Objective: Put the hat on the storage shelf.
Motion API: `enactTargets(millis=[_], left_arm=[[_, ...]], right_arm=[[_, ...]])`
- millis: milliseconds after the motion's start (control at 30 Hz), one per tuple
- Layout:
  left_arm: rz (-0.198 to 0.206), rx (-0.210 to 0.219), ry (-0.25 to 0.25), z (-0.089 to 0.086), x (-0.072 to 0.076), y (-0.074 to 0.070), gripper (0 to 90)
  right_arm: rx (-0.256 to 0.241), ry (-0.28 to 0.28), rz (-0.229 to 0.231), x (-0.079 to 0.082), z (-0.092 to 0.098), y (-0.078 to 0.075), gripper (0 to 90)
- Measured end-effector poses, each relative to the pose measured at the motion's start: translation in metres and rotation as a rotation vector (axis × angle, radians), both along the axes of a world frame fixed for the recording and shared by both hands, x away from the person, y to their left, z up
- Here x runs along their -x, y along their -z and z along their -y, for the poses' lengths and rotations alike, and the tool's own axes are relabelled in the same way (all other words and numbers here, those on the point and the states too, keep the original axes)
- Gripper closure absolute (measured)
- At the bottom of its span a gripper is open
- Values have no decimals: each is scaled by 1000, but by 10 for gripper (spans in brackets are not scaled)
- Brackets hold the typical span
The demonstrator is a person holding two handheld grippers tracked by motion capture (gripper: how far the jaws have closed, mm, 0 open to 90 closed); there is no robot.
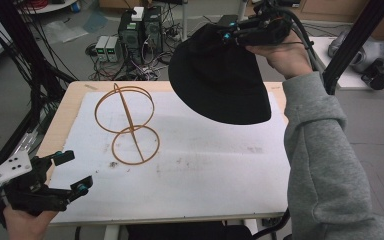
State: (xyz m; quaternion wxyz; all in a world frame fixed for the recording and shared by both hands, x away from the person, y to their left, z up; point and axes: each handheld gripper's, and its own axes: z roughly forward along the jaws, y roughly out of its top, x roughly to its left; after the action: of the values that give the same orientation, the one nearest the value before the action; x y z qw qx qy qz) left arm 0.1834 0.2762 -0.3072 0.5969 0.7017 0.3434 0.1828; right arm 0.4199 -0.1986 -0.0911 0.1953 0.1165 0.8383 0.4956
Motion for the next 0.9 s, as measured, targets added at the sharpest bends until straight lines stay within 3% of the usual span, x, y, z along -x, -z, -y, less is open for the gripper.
enactTargets(millis=[233, 400, 900], left_arm=[[3, 0, -12, -3, 6, 0, 18], [-7, -6, -15, -2, 9, 2, 18], [-1, -19, -47, -6, 27, 1, 18]], right_arm=[[3, -60, 23, 5, -27, -11, 833], [22, -110, 27, 6, -50, -12, 834], [12, -208, 45, 5, -106, -8, 840]])
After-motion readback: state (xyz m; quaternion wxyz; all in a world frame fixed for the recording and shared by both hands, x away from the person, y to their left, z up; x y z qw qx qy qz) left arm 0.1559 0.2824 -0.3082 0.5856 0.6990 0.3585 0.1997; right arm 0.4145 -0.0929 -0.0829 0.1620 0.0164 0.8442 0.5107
